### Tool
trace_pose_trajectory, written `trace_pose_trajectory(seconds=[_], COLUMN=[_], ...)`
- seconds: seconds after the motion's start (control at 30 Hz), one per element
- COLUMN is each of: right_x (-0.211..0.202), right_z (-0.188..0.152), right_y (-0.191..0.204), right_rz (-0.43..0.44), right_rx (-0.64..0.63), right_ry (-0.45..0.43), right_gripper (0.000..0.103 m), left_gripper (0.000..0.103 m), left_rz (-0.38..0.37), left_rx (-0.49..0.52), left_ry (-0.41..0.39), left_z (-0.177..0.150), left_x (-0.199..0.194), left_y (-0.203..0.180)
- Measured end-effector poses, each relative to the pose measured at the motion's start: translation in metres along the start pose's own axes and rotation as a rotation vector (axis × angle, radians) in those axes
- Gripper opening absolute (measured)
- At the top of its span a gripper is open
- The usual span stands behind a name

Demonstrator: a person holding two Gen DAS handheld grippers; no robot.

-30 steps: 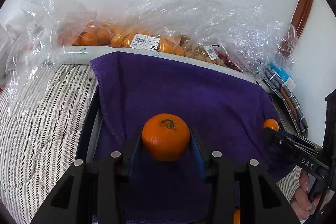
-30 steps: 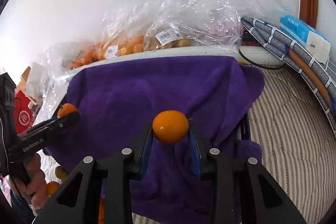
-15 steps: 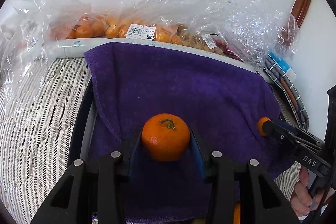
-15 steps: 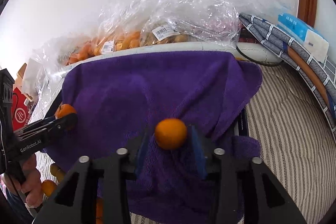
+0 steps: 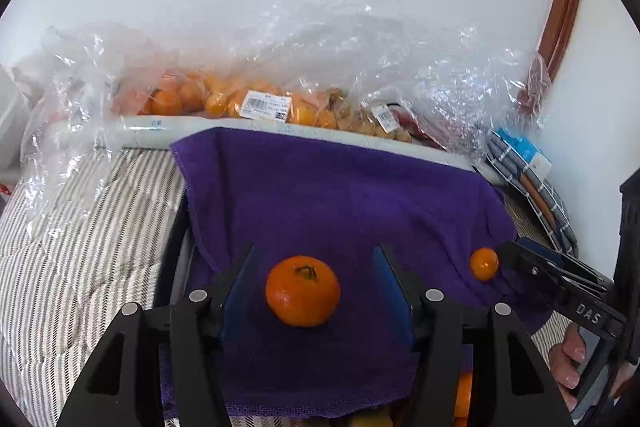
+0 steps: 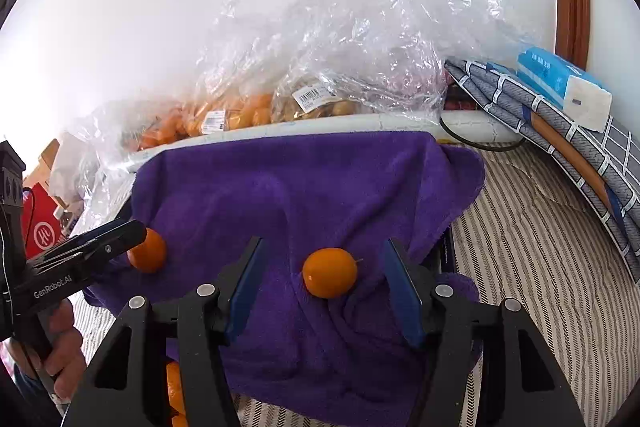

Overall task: Organize fruits
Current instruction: 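Open both grippers to set the oranges on the towel, then withdraw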

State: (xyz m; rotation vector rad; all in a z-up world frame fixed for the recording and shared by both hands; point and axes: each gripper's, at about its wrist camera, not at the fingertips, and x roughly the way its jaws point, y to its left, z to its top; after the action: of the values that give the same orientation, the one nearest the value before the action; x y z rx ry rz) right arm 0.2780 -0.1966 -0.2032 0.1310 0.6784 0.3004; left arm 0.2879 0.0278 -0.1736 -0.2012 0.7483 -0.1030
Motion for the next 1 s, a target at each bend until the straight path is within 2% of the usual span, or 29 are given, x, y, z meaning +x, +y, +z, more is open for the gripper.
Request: trace_pose_trajectory(seconds=[0.17, 0.33, 0.5, 0.6, 0.67, 0.8, 1.0], right_x=[-0.008, -0.019, -0.029, -0.041, -0.051, -0.072, -0.106], right_z=[0.001, 0.002, 0.002, -0.004, -0.009, -0.019, -0.041], right_y=[0.004, 0.010, 0.011, 0.017, 0.020, 0.027, 0.039], right_rz=[0.047, -0.029, -0.014, -0.039, -0.050, -0.061, -0.087], right_rx=[0.027, 0.002, 0.021, 0.001, -0.005, -0.032, -0.060], right_ry=[-0.021, -0.069, -0.033, -0.024, -0.025, -0.005, -0.030], right_gripper=[0.060, 0.060, 0.060, 0.060, 0.060, 0.060, 0.060], left_gripper=[0.057, 0.057, 0.057, 0.057, 0.056, 0.055, 0.055], left_rz=[0.010, 0.047, 0.064, 0.047, 0.004, -0.029, -0.035], left_rx=[-0.021, -0.005, 0.024, 0.027, 0.032, 0.081, 0.113], left_ry=[-0.026, -0.076, -0.099, -0.111, -0.116, -0.142, -0.094], left_z=[0.001, 0.002, 0.004, 0.006, 0.007, 0.006, -0.021], left_x=[-0.003, -0.010, -0.017, -0.026, -0.035, -0.060, -0.089], left_y=[0.004, 0.003, -0.001, -0.004, -0.008, -0.022, -0.029])
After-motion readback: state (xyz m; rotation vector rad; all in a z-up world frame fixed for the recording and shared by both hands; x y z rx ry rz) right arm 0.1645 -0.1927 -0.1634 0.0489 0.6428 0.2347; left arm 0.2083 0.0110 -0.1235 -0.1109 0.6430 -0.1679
